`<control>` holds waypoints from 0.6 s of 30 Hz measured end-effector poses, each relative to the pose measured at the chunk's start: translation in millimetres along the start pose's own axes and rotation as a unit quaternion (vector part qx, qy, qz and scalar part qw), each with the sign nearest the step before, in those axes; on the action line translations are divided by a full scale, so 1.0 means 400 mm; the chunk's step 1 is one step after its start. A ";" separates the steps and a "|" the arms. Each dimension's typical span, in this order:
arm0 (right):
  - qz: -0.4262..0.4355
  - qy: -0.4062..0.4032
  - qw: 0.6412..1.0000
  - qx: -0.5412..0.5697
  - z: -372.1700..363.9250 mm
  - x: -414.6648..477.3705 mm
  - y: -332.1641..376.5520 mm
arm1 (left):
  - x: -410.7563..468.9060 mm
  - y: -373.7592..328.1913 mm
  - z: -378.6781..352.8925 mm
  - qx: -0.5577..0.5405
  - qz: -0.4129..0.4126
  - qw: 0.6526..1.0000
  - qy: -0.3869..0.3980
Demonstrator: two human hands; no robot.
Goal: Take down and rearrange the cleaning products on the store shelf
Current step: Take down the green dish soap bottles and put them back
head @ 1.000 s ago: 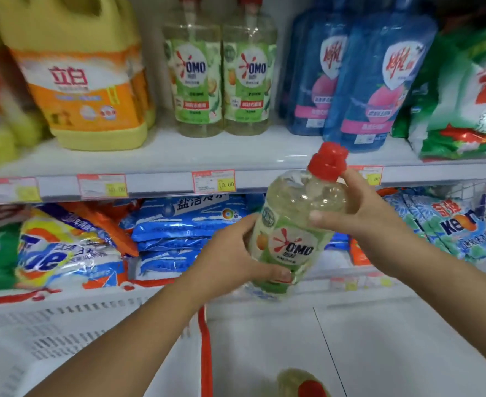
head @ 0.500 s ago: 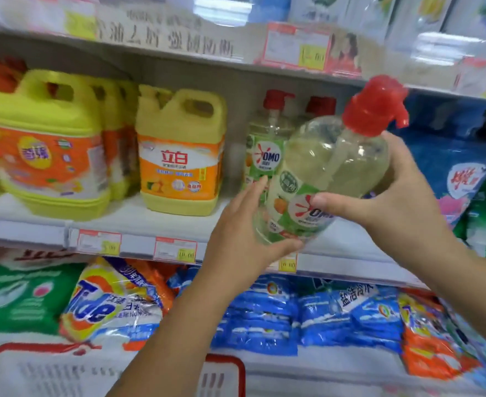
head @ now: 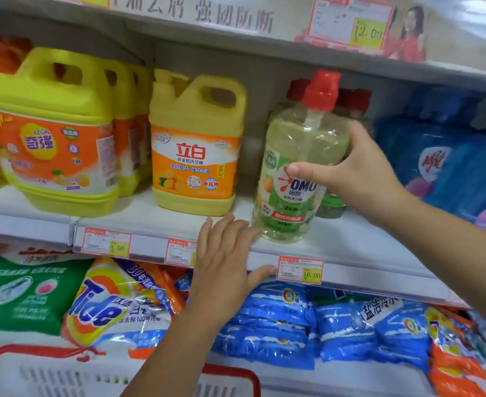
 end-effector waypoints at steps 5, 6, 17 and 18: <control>-0.068 0.033 0.997 -0.023 -0.016 0.055 -0.098 | 0.001 0.003 -0.003 -0.001 -0.009 1.000 -0.013; -0.077 0.032 0.996 -0.032 -0.017 0.062 -0.115 | 0.001 0.004 -0.004 0.000 -0.012 1.000 -0.017; -0.084 -0.017 0.994 0.060 -0.058 0.031 -0.144 | 0.008 0.008 -0.011 0.040 -0.008 0.999 0.011; -0.090 -0.011 0.994 0.061 -0.064 0.012 -0.147 | 0.005 0.006 -0.007 0.042 -0.008 0.999 0.015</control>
Point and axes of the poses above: each hand's wrist, its own x-axis towards the middle knuckle, its own z-axis out of the back of the hand, y = z × x, the point moved 9 cm from there along x, towards the middle knuckle, and after that the axes turned 14 degrees about z, right-handed, at the moved point
